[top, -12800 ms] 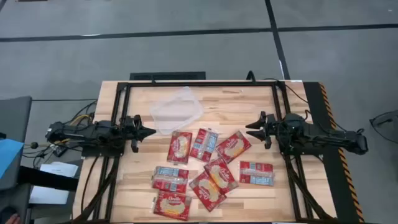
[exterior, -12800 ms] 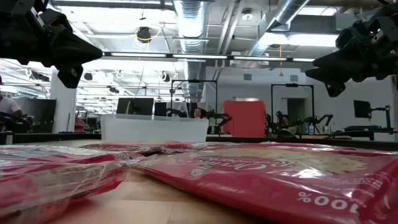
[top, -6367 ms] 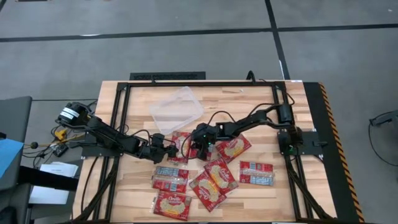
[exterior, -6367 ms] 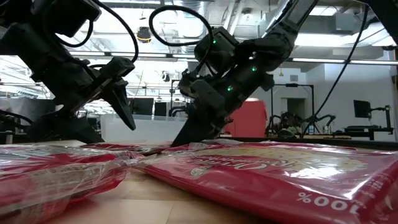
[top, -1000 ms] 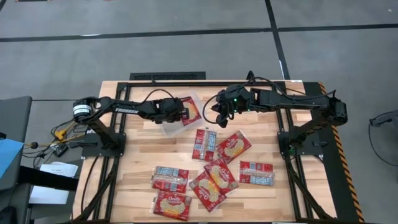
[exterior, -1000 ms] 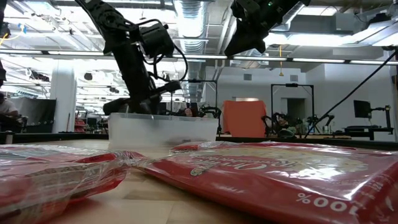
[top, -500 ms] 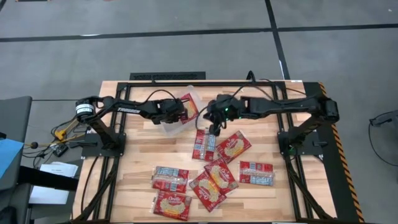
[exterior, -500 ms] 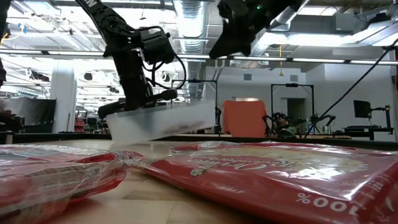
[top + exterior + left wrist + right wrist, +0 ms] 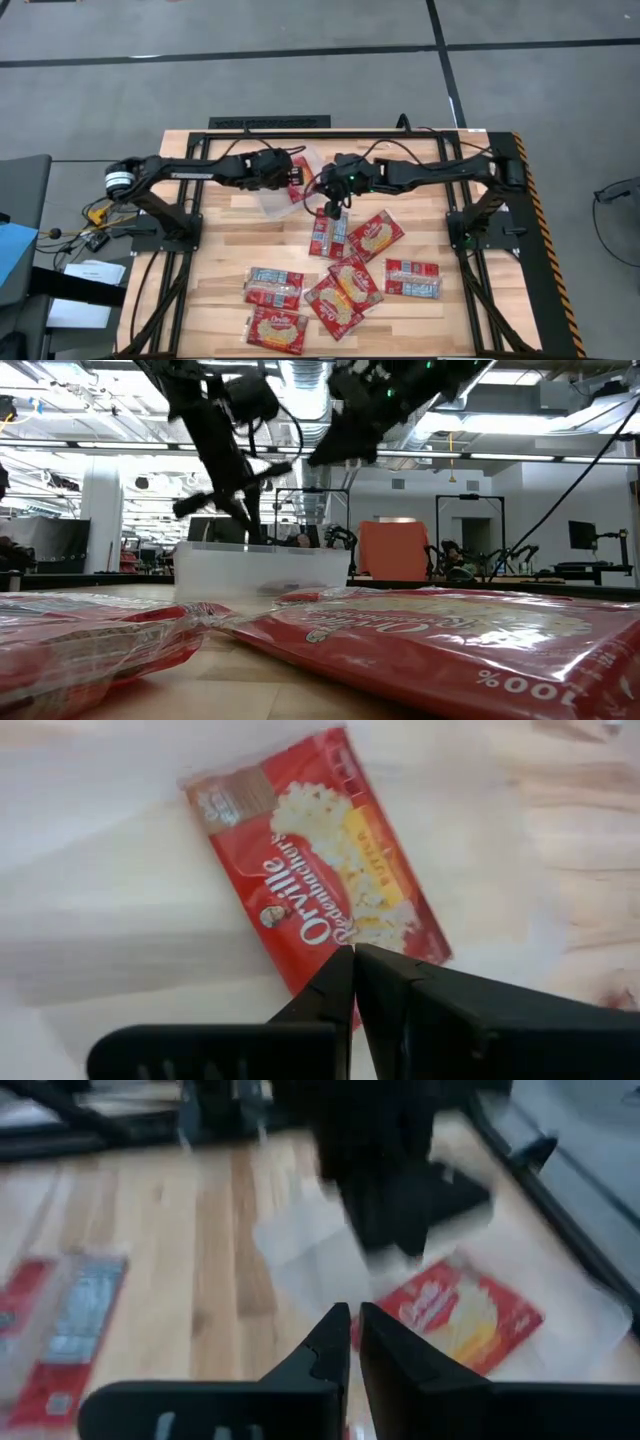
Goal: Sort popcorn bags into baskets
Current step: Put the red popcorn bag into the transparent bin
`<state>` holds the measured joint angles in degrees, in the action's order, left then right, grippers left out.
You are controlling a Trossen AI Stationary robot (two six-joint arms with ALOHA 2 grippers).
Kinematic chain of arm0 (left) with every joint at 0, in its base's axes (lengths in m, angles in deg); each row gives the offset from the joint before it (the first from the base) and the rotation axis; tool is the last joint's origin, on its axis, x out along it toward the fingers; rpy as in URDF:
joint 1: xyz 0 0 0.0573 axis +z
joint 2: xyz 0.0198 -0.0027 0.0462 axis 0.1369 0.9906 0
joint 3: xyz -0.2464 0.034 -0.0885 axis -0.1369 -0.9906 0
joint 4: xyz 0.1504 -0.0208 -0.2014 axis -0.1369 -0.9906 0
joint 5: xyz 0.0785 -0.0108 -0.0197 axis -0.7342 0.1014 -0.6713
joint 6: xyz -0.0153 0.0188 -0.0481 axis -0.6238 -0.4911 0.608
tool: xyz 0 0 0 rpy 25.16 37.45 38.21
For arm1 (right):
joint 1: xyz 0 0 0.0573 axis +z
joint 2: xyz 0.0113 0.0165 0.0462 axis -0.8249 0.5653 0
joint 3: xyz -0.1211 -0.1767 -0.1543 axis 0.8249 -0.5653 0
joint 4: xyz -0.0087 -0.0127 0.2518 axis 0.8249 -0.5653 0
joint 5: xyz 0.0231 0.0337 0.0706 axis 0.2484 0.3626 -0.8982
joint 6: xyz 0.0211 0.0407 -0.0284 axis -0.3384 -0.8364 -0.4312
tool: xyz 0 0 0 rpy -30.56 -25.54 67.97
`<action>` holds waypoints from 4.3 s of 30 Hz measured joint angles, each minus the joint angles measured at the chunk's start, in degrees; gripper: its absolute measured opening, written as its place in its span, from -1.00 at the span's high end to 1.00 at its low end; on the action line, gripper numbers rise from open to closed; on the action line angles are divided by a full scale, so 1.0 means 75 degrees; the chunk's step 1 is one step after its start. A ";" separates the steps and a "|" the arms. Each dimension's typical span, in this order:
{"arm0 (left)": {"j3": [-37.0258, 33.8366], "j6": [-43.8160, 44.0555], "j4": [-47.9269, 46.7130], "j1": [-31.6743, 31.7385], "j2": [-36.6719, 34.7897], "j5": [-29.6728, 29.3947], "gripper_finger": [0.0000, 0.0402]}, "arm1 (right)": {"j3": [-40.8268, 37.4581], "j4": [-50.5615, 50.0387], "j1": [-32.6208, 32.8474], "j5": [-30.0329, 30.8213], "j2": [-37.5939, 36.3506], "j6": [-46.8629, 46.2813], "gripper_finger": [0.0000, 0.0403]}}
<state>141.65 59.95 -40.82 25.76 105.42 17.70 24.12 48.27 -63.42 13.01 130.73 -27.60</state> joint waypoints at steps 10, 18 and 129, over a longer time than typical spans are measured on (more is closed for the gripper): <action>0.0179 -0.0468 -0.2324 -0.0028 -0.1828 -0.1110 1.00 | 0.2535 -0.1685 -0.0360 -0.0655 0.2407 0.0809 0.90; 0.0173 -0.0692 -0.3102 -0.0045 -0.2346 -0.1502 1.00 | 0.5250 -0.3725 -0.0498 -0.0663 0.4204 0.1227 0.95; 0.0071 0.1207 -0.4355 -0.3960 -0.3848 0.0314 -0.08 | 0.4469 -0.9227 -0.0968 -0.1293 0.0730 0.0621 0.86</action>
<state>142.19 69.00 -73.48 -3.93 76.56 20.06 57.64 -20.93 -70.68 3.31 136.20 -22.95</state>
